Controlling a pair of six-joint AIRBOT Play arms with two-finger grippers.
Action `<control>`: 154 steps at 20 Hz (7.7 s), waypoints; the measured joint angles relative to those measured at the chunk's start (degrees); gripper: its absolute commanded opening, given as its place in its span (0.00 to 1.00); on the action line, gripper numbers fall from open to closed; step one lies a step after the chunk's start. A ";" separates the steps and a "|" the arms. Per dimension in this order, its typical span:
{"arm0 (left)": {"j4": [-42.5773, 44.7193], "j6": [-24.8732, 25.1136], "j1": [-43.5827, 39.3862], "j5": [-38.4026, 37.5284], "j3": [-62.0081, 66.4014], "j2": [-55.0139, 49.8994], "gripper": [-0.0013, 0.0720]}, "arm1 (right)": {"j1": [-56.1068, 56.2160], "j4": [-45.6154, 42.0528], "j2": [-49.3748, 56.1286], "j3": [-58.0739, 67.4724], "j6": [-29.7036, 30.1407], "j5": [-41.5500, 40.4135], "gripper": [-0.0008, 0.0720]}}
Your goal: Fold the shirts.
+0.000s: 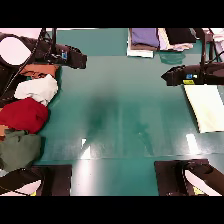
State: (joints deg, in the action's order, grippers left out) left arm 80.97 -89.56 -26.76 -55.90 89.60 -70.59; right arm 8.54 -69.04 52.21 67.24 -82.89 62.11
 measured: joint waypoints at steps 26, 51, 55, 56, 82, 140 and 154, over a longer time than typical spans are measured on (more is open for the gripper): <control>25.05 -11.08 20.87 10.69 -0.04 -15.47 0.87 | 0.17 0.07 0.00 -0.02 0.02 -0.20 0.03; 25.44 -12.48 30.47 24.37 10.51 -22.67 0.05 | 0.17 0.46 -0.02 4.52 0.00 -2.82 0.03; 25.31 -6.27 24.30 25.16 13.86 -8.83 0.05 | 0.17 0.11 -0.02 12.33 0.00 -6.10 0.03; 25.29 -4.81 22.08 24.57 14.21 -5.70 0.05 | 0.17 0.07 -0.02 14.49 0.00 -6.91 0.03; -6.91 -3.04 2.49 -1.60 -17.49 -1.22 0.78 | 0.17 0.04 -0.04 29.49 0.02 -3.67 0.03; -11.21 9.94 25.59 8.72 -7.17 22.51 0.05 | -15.30 -0.15 -1.51 25.31 7.39 6.45 0.03; -12.41 10.10 25.92 5.86 1.20 29.44 0.05 | -20.59 -1.36 -9.29 26.49 7.37 8.66 0.03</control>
State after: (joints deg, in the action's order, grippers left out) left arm 68.55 -79.46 -0.84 -50.04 90.80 -41.15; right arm -12.05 -70.39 42.92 93.73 -75.53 70.76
